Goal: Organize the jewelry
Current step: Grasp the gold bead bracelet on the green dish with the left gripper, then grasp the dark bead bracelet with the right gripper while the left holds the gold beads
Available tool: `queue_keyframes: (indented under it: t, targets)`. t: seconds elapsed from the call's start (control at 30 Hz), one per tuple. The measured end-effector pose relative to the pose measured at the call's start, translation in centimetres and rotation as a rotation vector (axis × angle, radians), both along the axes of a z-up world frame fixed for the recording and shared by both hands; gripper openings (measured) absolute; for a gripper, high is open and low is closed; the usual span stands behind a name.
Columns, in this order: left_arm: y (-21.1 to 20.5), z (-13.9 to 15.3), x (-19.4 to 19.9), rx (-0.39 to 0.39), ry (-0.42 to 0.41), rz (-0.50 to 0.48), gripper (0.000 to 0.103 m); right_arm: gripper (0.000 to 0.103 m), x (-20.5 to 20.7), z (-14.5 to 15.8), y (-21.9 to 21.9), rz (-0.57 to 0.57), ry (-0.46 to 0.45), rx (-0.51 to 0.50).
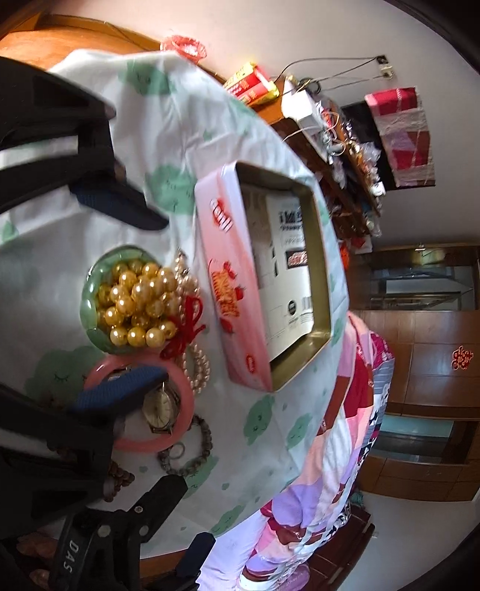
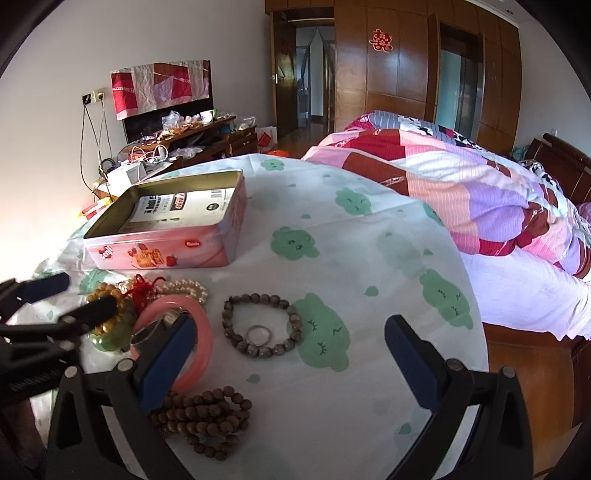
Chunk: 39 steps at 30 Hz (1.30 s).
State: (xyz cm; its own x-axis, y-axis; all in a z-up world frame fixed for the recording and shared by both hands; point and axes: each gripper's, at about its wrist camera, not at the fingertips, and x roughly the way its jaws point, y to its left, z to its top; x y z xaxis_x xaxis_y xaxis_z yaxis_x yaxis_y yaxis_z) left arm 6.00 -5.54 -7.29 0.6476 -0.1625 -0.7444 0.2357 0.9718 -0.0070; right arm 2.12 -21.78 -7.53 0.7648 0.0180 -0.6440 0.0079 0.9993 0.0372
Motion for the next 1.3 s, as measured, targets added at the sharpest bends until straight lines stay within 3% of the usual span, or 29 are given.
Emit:
queue_keyframes:
  t: [0.03,0.1,0.13,0.2,0.47,0.67,0.97,1.13,1.3]
  targets:
    - [0.0,-0.3,0.2,-0.017,0.019,-0.013,0.036,0.103,0.1,-0.1,-0.1,0.000,0.000,0.004]
    - [0.3,-0.3,0.1,-0.060,0.019,-0.035,0.031,0.103,0.1,-0.2,-0.2,0.003,0.002,0.010]
    - [0.3,-0.1,0.0,-0.063,0.011,-0.041,0.020,0.103,0.1,-0.2,-0.2,0.004,0.003,0.010]
    - [0.7,0.5,-0.3,-0.099,-0.001,-0.055,0.010,0.103,0.3,-0.3,0.0,0.009,0.003,0.009]
    - [2.7,4.8,-0.9,-0.169,-0.106,-0.040,0.010,0.103,0.4,-0.3,-0.2,0.004,0.000,0.017]
    - [3.5,5.6,-0.4,-0.112,-0.170,-0.009,0.010,0.102,0.6,-0.3,-0.5,0.015,-0.005,0.015]
    - [5.8,3.6,0.5,-0.140,-0.117,0.056,0.010,0.056,1.7,-1.0,-1.4,0.062,0.049,0.025]
    - [6.0,3.3,0.6,-0.140,-0.114,0.055,0.010,0.054,2.6,-1.6,-1.8,0.068,0.099,0.032]
    - [5.9,3.3,0.4,-0.152,-0.113,0.043,0.010,0.042,3.8,-2.1,-0.3,0.123,0.140,-0.036]
